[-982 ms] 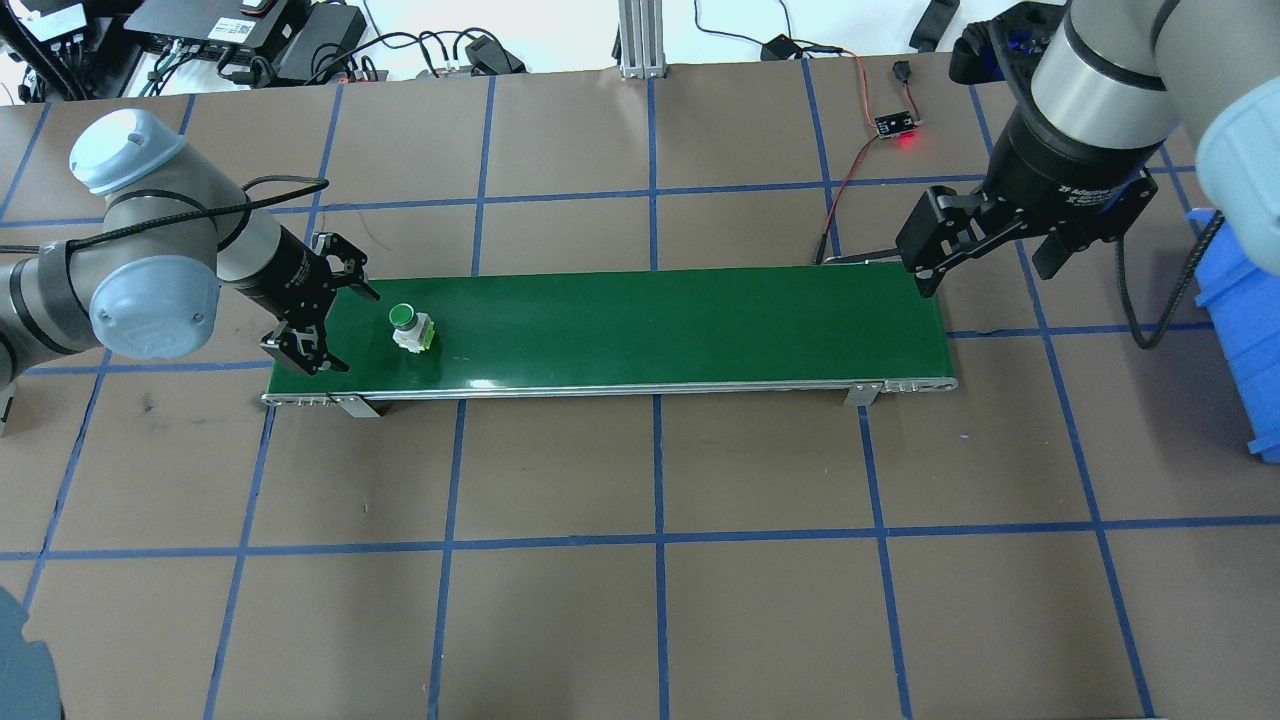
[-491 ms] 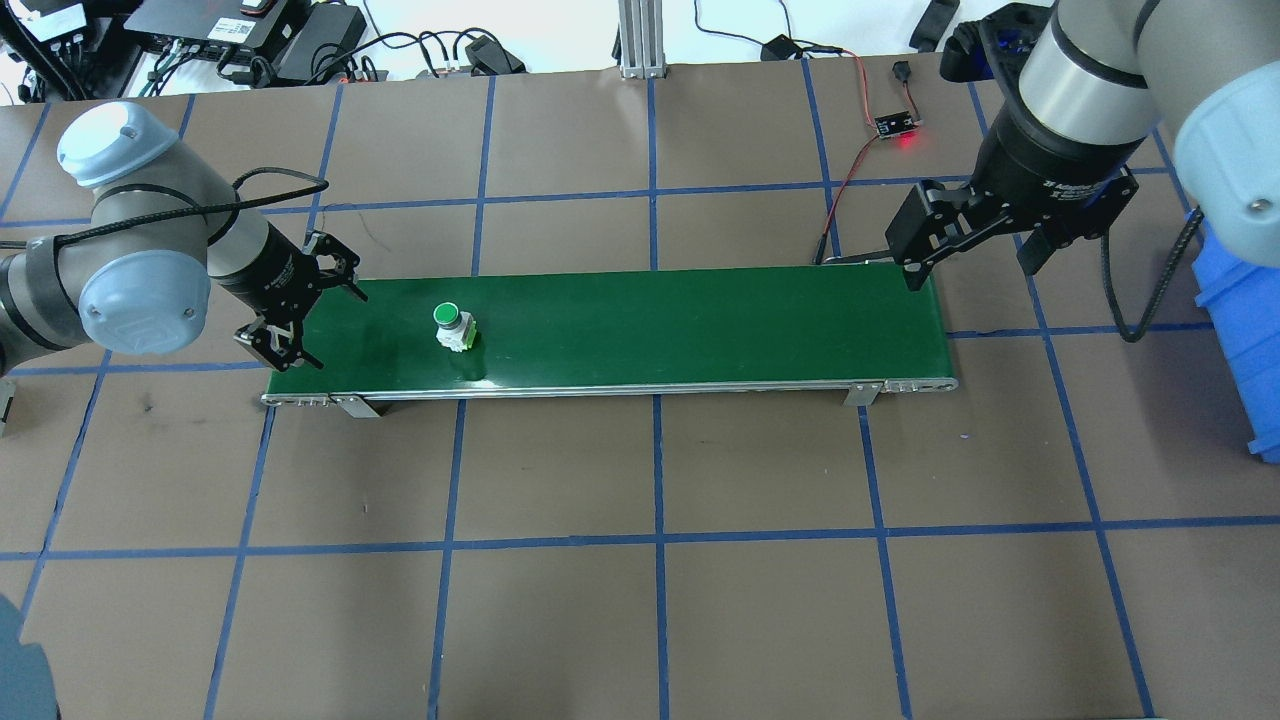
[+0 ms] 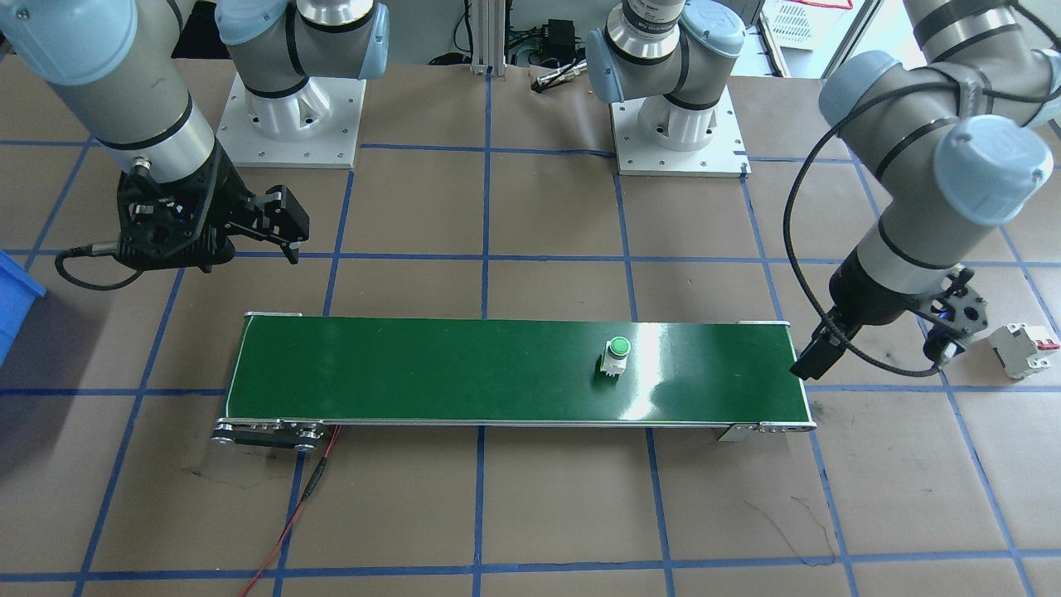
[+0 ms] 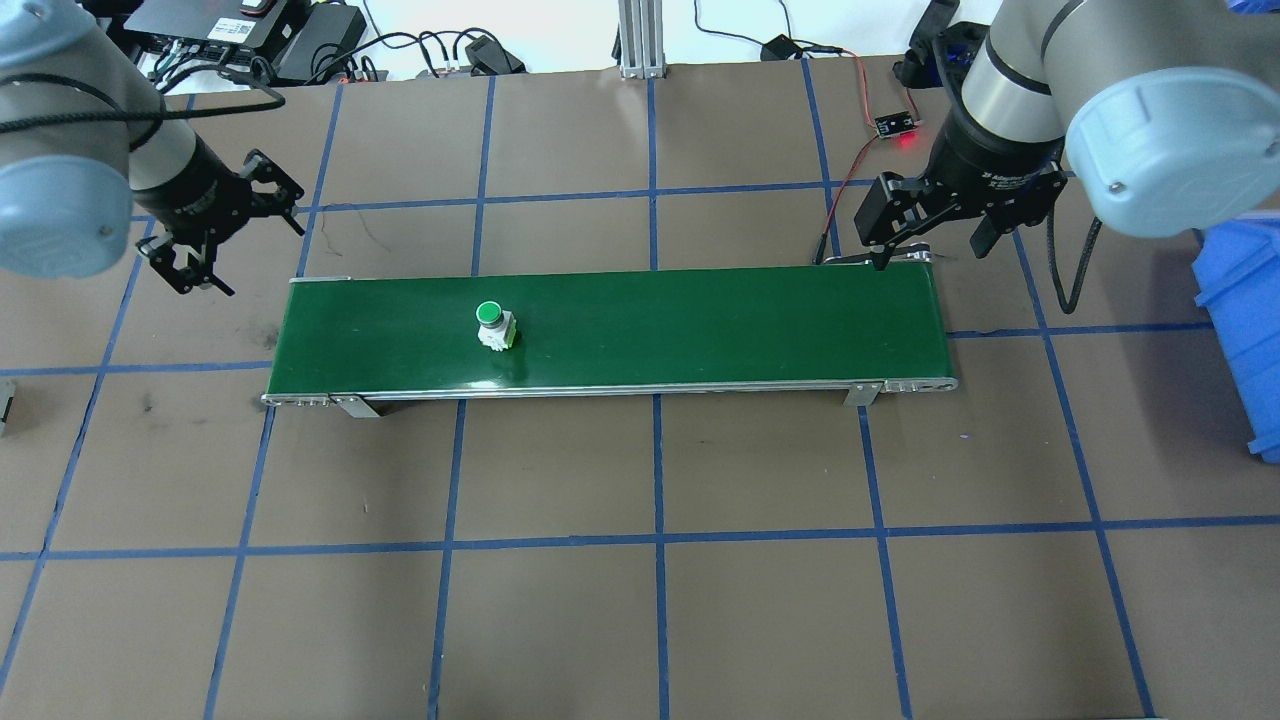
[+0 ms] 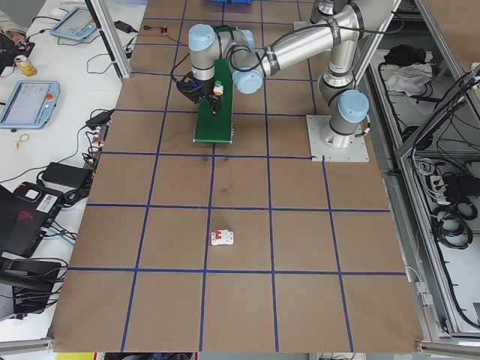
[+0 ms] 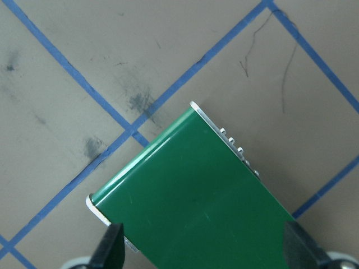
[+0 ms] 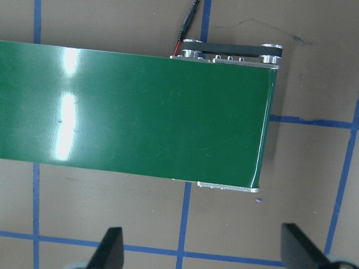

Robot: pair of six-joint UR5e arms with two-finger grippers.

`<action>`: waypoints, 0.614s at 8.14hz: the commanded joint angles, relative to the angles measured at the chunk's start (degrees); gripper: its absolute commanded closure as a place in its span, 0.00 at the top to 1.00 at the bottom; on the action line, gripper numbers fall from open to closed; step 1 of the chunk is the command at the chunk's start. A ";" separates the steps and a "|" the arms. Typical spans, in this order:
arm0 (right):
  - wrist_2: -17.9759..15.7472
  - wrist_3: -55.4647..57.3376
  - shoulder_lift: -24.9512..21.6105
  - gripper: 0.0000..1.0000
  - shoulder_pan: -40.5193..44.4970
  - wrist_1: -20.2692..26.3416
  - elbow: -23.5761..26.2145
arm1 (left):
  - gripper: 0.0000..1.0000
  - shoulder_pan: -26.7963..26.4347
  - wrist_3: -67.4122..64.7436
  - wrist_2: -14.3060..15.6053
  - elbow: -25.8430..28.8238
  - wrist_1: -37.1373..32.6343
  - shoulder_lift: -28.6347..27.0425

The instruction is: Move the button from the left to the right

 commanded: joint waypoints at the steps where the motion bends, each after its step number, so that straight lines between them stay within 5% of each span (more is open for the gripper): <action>1: 0.32 0.17 6.92 1.00 0.05 -12.97 4.28 | 1.00 -4.13 6.77 0.18 10.48 -14.88 5.26; 3: 0.32 0.43 12.89 0.99 0.05 -20.19 4.73 | 1.00 -10.38 8.91 0.09 14.90 -17.10 6.85; 5: 0.84 0.69 13.19 1.00 0.05 -20.31 4.73 | 1.00 -12.60 18.99 0.26 14.47 -17.99 10.09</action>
